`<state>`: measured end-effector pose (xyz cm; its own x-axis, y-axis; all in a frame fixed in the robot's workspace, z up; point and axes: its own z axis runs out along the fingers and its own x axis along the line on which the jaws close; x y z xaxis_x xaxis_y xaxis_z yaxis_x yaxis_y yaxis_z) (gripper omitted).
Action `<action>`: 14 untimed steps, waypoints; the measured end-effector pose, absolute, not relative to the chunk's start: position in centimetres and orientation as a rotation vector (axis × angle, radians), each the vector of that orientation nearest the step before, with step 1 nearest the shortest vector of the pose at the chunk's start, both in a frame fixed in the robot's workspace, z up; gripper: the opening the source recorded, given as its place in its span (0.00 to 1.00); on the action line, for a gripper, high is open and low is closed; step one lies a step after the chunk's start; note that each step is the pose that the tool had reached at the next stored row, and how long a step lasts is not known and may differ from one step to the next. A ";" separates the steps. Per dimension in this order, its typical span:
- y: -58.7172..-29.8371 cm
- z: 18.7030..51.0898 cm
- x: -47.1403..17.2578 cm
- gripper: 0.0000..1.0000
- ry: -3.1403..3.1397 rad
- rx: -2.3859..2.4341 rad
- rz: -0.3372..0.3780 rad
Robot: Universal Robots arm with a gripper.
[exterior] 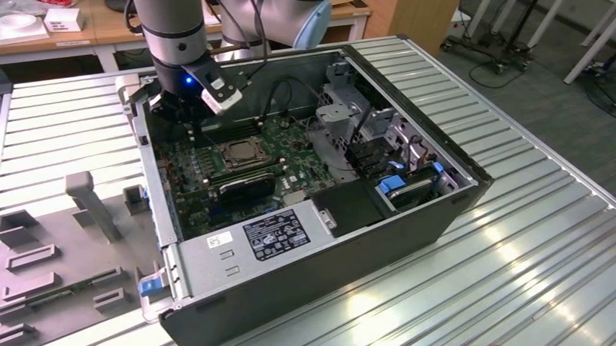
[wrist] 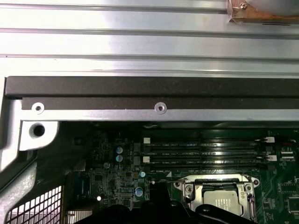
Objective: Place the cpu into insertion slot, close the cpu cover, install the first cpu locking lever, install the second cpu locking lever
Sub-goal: 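Install the first cpu locking lever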
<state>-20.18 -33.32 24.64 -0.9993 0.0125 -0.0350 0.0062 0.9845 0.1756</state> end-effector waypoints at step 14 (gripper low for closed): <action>-33.3 24.6 -20.2 0.11 3.097 0.016 0.301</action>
<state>-20.21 -33.32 24.64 -0.9995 0.0130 -0.0292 0.0071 0.9812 0.1928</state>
